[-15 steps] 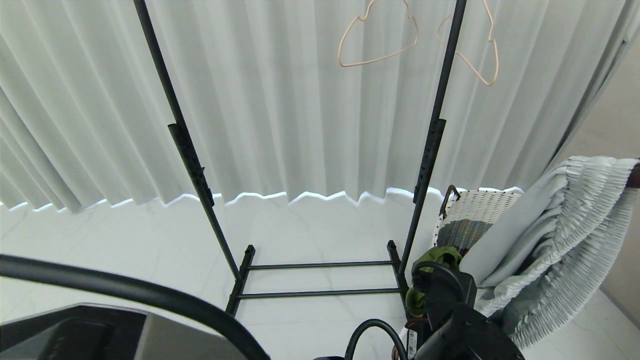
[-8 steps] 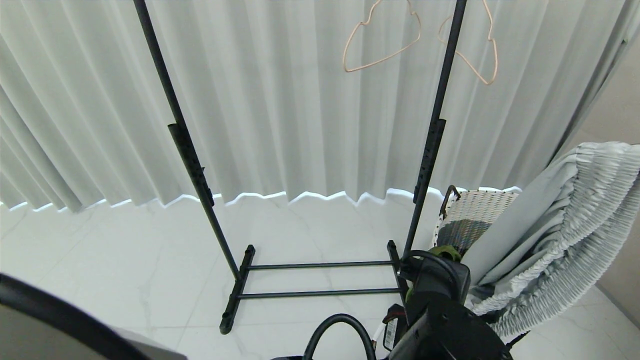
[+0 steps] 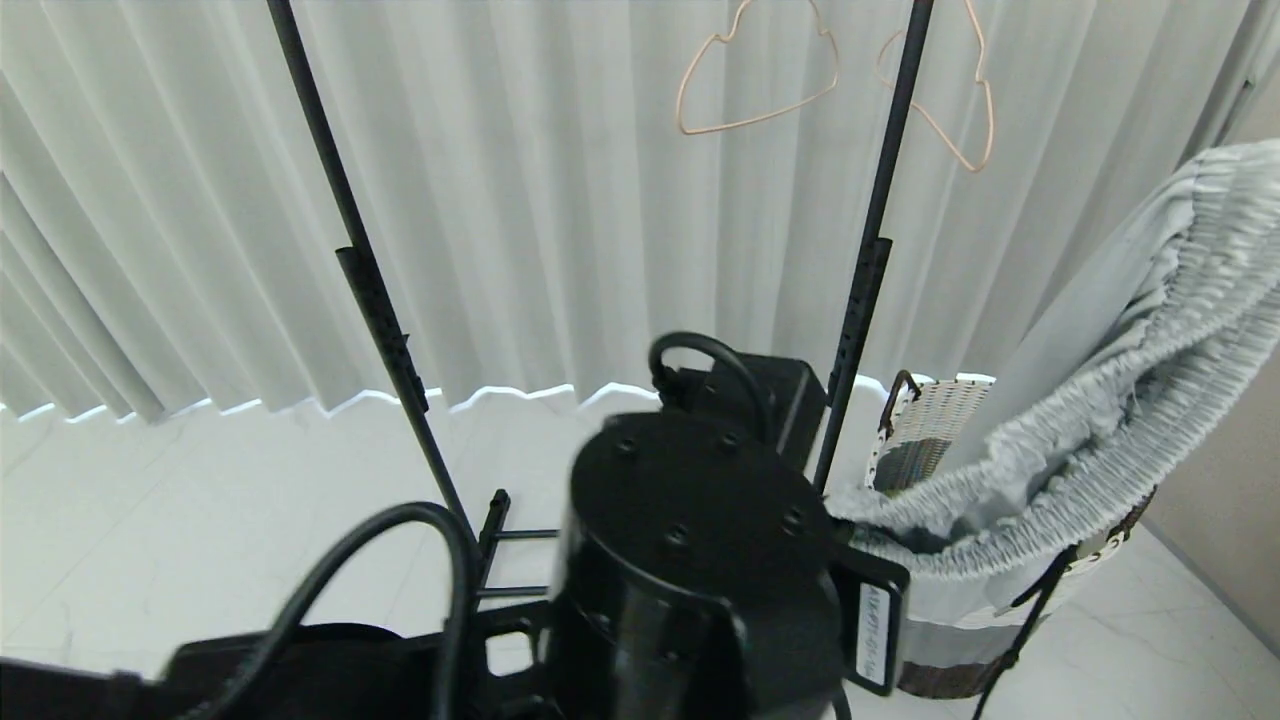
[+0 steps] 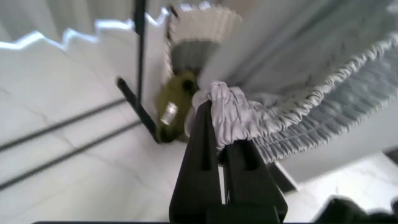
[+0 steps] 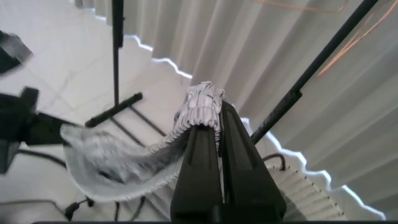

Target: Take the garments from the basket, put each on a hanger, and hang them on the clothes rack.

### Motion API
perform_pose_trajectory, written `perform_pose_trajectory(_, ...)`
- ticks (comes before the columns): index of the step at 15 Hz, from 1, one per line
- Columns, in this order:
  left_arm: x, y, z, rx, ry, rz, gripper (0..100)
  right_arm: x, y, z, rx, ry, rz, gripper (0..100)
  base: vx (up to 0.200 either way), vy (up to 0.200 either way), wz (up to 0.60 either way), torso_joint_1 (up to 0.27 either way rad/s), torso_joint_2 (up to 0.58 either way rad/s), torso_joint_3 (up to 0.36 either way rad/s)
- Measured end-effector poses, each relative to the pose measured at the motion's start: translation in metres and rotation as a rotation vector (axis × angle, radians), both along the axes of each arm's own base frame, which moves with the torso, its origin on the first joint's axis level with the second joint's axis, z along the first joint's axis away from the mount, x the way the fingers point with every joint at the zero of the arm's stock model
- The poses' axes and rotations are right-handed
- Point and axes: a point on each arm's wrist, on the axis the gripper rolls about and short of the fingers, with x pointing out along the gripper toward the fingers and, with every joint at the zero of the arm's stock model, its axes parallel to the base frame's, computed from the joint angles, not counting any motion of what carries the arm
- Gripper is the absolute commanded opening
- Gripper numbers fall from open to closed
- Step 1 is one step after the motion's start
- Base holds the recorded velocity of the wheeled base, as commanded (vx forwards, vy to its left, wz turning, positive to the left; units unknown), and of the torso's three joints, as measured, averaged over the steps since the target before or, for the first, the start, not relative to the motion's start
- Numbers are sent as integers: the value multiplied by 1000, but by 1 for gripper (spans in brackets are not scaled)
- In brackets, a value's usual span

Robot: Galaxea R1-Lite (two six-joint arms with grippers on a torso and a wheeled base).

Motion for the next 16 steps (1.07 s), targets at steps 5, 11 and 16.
perform_pose_trajectory(5,31,41,42,-78,-103,127,0,10,9,19,22,-42,28,0,0,0,0,0,0,0)
perform_pose_trajectory(11,41,79,104,-184,-259,170,0,22,28,43,50,-83,92,0,0,0,0,0,0,0)
perform_pose_trajectory(16,28,110,170,-278,-398,195,0,30,48,60,81,-113,159,0,0,0,0,0,0,0)
